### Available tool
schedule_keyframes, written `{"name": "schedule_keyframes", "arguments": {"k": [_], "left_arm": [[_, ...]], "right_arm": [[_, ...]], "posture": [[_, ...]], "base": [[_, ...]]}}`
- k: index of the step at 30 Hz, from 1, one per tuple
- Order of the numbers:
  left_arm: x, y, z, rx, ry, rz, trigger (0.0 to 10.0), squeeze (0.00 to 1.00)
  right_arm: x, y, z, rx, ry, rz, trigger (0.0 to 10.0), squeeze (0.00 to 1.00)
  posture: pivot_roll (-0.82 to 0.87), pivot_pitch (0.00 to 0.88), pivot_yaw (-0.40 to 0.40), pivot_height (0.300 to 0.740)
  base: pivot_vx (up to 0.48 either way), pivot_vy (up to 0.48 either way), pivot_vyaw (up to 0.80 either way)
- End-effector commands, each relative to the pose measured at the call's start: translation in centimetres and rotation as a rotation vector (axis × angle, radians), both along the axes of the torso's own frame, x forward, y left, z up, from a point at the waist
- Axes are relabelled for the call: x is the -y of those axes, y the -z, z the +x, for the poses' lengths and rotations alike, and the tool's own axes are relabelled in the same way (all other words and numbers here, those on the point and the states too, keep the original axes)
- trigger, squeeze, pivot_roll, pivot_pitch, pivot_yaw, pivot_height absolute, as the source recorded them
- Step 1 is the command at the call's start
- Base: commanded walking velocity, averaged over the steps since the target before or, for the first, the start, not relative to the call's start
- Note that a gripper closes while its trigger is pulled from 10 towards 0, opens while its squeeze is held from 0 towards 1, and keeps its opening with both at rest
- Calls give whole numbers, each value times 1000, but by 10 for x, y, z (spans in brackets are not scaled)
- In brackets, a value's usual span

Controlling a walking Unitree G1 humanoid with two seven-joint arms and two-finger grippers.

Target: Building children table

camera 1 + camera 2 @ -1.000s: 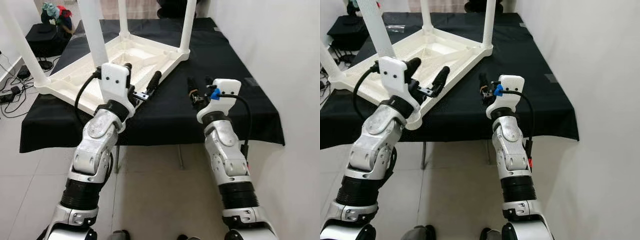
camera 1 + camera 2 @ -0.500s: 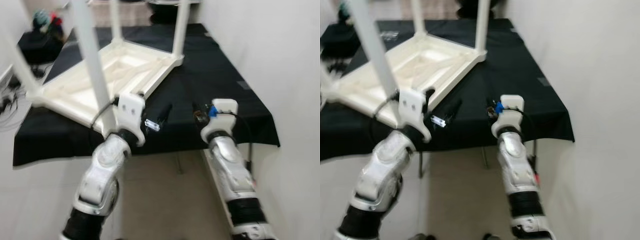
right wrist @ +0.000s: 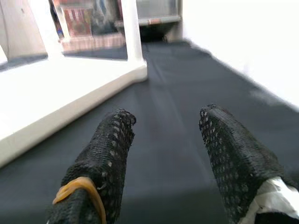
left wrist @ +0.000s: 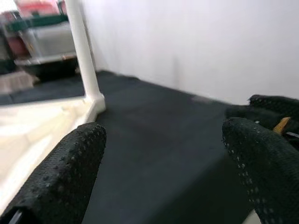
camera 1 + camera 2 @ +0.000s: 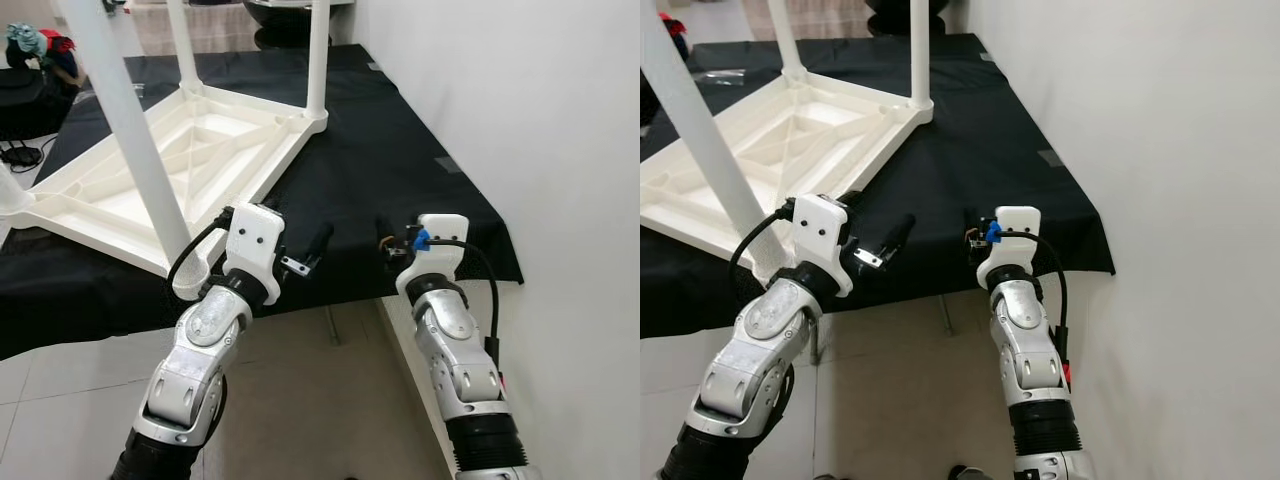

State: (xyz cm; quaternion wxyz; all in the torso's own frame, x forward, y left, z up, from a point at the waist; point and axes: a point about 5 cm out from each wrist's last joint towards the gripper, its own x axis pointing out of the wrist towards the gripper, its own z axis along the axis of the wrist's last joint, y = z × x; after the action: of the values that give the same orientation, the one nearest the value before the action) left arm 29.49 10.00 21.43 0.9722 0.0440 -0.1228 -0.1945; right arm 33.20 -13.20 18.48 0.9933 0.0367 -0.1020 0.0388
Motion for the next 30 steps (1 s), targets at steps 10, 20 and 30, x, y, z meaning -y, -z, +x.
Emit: {"name": "schedule_keyframes", "arguments": {"k": [10,20,30], "left_arm": [[-5,-6,1,11,-18,3,10000,0],[-8,-14,4,32,-32,-15,10000,0],[-13,-17,6,31,-76,-51,10000,0]], "right_arm": [[1,-10,-3,44,-1,23,10000,0],[6,-19,3,61,9,39,10000,0],[9,-18,3,54,16,32,10000,0]], "posture": [[47,145,-56,740],[48,151,-64,740],[47,159,-69,740]], "base": [[448,0,0],[395,0,0],[0,0,0]]}}
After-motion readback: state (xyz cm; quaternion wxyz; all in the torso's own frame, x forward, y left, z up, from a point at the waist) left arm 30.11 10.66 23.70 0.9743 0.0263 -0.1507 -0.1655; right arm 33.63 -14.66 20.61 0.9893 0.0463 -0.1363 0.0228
